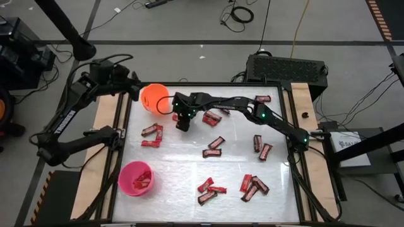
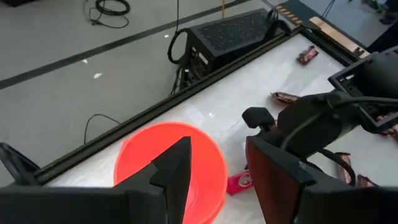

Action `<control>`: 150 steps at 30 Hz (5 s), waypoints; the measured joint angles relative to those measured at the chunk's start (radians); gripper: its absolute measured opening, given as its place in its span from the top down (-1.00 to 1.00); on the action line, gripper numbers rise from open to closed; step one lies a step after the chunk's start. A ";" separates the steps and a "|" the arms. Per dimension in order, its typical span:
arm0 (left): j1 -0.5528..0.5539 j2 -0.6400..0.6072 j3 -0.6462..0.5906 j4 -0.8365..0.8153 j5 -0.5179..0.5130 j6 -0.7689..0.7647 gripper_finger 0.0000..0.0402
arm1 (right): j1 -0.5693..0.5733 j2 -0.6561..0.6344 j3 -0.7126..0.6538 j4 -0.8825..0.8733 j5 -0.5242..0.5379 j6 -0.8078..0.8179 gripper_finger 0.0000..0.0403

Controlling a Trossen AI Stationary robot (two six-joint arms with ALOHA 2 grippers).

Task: Sort candy by brand, put in halloween buckets
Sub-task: Put the red chocolate bar into the pink bucket

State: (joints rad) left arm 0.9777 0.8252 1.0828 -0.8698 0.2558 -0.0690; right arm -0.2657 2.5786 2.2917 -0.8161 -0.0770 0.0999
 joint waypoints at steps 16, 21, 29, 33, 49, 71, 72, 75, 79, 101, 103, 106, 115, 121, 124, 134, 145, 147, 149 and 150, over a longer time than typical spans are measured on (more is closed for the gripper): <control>-0.048 -0.006 0.000 -0.011 -0.001 0.082 0.21 | 0.030 -0.100 -0.005 -0.060 -0.115 0.132 1.00; -0.061 -0.009 0.000 -0.020 0.001 0.110 0.21 | 0.089 -0.193 0.000 0.004 -0.206 0.109 1.00; -0.064 -0.017 0.000 -0.086 0.002 0.139 0.21 | 0.191 -0.204 0.000 0.039 -0.008 0.177 1.00; -0.064 -0.035 0.000 -0.111 0.007 0.158 0.21 | 0.170 -0.169 -0.003 0.012 0.002 0.252 0.89; -0.065 -0.088 0.000 -0.120 0.044 0.153 0.21 | 0.060 -0.016 -0.002 0.022 0.008 0.404 -0.27; -0.064 -0.086 0.000 -0.120 0.026 0.154 0.21 | 0.248 0.015 0.001 -0.101 0.360 0.311 0.35; -0.064 -0.086 0.000 -0.120 0.026 0.154 0.21 | 0.249 0.015 0.001 -0.102 0.358 0.310 0.44; -0.064 -0.086 0.000 -0.120 0.026 0.154 0.21 | 0.254 0.008 0.001 -0.101 0.363 0.298 0.69; -0.064 -0.086 0.000 -0.120 0.024 0.157 0.21 | 0.256 -0.016 -0.004 -0.094 0.351 0.296 0.91; -0.064 -0.076 0.000 -0.120 -0.023 0.233 0.21 | 0.176 -0.175 -0.002 0.520 -0.629 0.042 0.97; -0.064 -0.075 0.000 -0.121 -0.024 0.232 0.21 | 0.188 -0.172 -0.002 0.624 -0.714 0.052 0.99; -0.064 -0.075 0.000 -0.134 -0.025 0.232 0.21 | 0.222 -0.155 0.000 0.743 -0.725 0.042 0.99; -0.064 -0.104 -0.001 -0.261 -0.029 0.173 0.21 | 0.234 -0.139 0.000 0.446 -0.676 0.150 0.99; -0.064 -0.196 -0.001 -0.281 -0.028 0.048 0.21 | 0.236 -0.121 -0.002 0.279 -0.574 -0.125 0.88; -0.064 -0.249 -0.001 -0.292 -0.012 -0.037 0.21 | 0.244 -0.107 0.001 0.302 -0.521 -0.302 0.78; -0.065 -0.315 -0.001 -0.296 0.295 -0.259 0.21 | 0.280 -0.023 -0.002 0.200 -0.506 -0.190 0.29; -0.072 -0.240 -0.055 -0.292 0.250 -0.079 0.21 | 0.314 -0.036 -0.001 0.140 -0.320 -0.073 0.26; -0.093 -0.194 -0.098 -0.291 0.267 -0.045 0.21 | 0.304 -0.053 -0.002 0.107 -0.311 -0.011 0.28; -0.132 -0.149 -0.146 -0.287 0.279 -0.002 0.21 | 0.292 -0.085 -0.002 0.045 -0.310 0.035 0.30; -0.158 -0.126 -0.171 -0.288 0.289 0.012 0.21 | 0.286 -0.104 0.000 -0.005 -0.311 0.052 0.31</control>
State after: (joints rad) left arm 0.8197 0.6987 0.9121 -1.1574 0.5452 -0.0575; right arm 0.0201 2.4742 2.2917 -0.8206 -0.3879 0.1517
